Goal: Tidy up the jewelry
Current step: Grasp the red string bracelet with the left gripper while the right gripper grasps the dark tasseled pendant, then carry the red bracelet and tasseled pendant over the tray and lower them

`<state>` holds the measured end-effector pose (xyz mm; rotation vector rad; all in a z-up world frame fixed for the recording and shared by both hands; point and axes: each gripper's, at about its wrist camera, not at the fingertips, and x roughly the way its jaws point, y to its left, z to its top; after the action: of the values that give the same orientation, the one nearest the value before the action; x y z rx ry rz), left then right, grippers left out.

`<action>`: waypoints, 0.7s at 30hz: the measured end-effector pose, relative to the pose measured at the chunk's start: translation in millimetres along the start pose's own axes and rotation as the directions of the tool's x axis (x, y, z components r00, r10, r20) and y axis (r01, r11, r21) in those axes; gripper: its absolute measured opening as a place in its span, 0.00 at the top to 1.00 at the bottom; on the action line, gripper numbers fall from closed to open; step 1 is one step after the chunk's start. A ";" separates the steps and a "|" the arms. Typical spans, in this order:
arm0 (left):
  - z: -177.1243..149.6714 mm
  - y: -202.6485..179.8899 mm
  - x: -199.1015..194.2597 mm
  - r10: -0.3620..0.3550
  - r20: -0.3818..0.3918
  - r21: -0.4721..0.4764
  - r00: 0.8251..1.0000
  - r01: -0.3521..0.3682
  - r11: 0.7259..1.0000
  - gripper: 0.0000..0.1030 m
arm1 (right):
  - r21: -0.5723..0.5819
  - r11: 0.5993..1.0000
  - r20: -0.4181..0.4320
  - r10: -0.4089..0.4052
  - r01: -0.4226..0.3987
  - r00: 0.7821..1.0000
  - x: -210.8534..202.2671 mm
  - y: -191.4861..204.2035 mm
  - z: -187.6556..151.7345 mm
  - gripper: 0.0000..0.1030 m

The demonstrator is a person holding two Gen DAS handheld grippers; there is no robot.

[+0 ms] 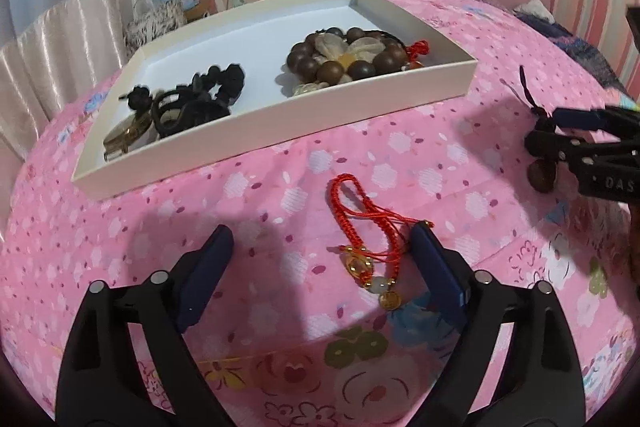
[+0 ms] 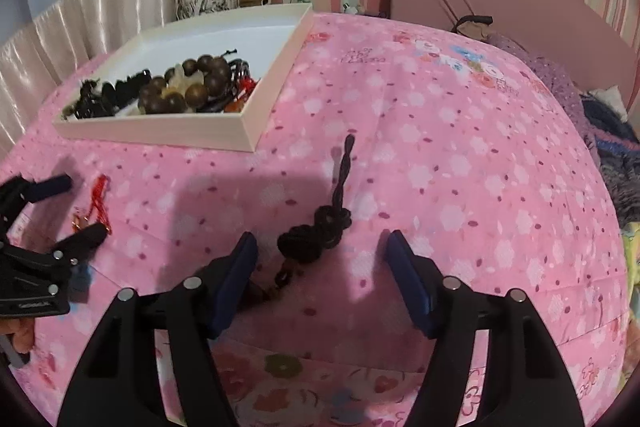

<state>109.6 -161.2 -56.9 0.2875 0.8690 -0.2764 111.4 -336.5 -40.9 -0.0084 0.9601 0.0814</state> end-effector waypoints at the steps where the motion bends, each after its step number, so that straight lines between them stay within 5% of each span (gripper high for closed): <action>1: -0.3 -2.8 -1.2 -0.004 0.005 0.016 1.000 0.004 1.000 0.18 | 0.000 1.000 0.002 -0.003 0.003 1.000 0.4 0.2 -0.1 0.39; 7: -0.3 -18.8 -8.2 0.004 0.033 0.096 0.999 -0.007 0.995 0.41 | -0.009 1.000 0.020 -0.008 0.008 1.000 -3.1 1.2 0.6 0.62; 9: -1.3 -25.9 -11.6 -0.027 0.039 0.133 0.999 0.022 0.991 0.64 | -0.016 1.000 0.023 -0.002 0.002 1.000 -2.9 1.7 1.2 0.75; 12: -1.8 -33.5 -15.6 -0.069 0.037 0.155 0.997 0.063 0.986 0.86 | -0.008 1.000 0.023 0.011 -0.011 1.000 -3.2 0.4 1.7 0.77; 21: -1.2 -6.5 -20.2 -0.162 0.065 0.047 0.985 0.159 0.986 0.97 | 0.078 0.995 0.108 0.055 -0.063 0.993 -14.6 -13.5 6.0 0.78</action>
<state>94.1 -164.3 -42.7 0.2459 0.8202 -0.4526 109.0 -350.7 -25.9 0.0986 0.8575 0.0965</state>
